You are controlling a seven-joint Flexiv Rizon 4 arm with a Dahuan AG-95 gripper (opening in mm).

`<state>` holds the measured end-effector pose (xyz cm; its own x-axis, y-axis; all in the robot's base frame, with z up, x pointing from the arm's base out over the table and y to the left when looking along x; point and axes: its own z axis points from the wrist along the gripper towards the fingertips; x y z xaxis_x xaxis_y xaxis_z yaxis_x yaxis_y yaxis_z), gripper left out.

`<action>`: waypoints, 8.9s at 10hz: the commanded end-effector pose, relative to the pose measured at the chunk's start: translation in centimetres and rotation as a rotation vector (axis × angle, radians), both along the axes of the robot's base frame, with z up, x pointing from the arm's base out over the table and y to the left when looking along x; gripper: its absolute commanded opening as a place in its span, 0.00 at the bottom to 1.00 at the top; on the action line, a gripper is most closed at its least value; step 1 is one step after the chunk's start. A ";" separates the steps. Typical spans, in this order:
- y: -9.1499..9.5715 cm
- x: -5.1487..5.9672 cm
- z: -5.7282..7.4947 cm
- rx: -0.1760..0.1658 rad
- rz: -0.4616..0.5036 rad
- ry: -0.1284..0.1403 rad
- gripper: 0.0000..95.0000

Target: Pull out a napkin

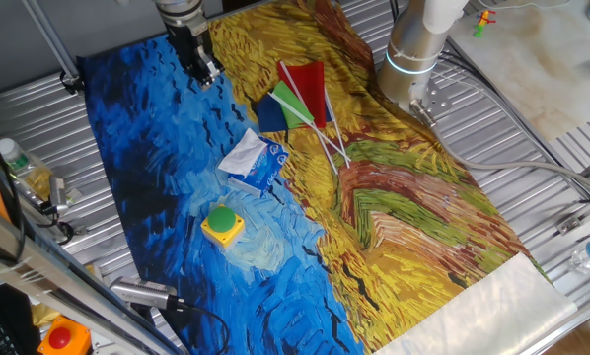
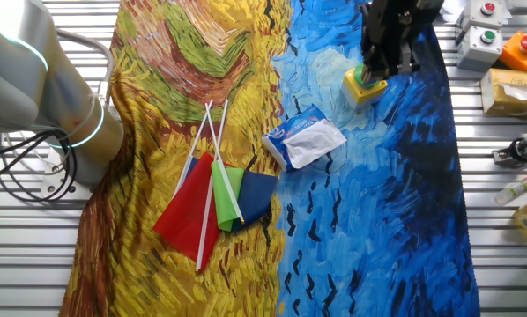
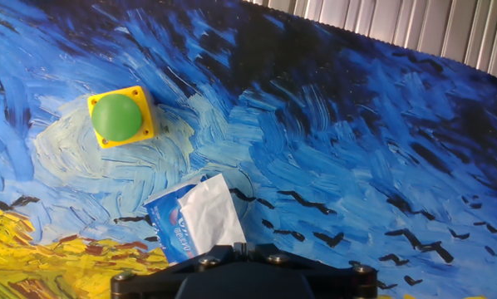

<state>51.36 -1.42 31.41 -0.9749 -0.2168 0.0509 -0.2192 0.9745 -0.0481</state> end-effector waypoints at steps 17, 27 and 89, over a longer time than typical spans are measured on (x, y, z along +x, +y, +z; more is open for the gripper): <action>0.0 0.0 0.0 0.035 -0.006 0.074 0.00; 0.0 -0.2 -0.2 0.074 -0.014 0.081 0.20; 2.4 -3.5 -21.3 0.013 0.000 -0.080 0.00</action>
